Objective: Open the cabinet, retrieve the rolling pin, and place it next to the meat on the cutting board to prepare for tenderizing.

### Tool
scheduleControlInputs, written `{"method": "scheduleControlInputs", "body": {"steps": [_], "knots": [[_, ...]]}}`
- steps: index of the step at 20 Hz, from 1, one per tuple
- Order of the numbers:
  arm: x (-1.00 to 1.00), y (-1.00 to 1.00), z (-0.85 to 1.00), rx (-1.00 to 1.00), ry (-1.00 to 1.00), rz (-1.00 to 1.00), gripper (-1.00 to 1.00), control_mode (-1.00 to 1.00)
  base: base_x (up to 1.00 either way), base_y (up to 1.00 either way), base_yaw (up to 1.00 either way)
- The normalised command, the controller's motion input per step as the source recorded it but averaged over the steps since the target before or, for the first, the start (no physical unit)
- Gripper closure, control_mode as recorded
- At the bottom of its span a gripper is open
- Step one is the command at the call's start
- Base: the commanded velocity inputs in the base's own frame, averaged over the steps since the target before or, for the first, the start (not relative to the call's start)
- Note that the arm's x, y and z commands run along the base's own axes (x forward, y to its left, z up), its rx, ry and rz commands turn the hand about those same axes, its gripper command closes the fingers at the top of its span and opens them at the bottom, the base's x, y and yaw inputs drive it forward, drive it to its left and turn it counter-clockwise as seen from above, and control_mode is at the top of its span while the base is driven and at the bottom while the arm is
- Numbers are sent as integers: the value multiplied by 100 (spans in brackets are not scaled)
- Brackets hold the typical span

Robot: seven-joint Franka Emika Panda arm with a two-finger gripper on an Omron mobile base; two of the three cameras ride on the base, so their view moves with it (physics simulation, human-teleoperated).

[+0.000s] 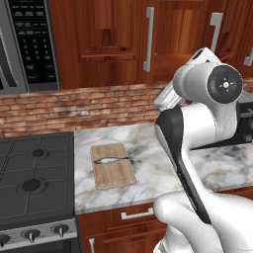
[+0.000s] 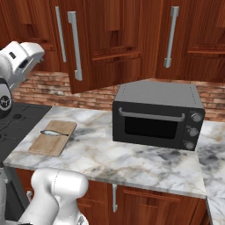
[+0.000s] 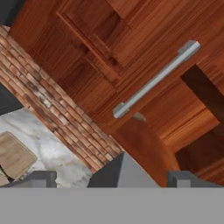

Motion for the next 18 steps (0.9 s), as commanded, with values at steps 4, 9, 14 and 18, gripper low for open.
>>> {"method": "scheduleControlInputs", "body": {"steps": [4,9,14,18], "knots": [[34,0,-27,-21,10,-15,-100,-100,0,0,0],[10,-2,-39,-24,1,-14,-100,-100,0,0,0],[17,-10,-34,-25,0,-14,-100,-100,0,0,0],[29,-21,-16,-22,0,-13,-100,-100,0,0,0]]}}
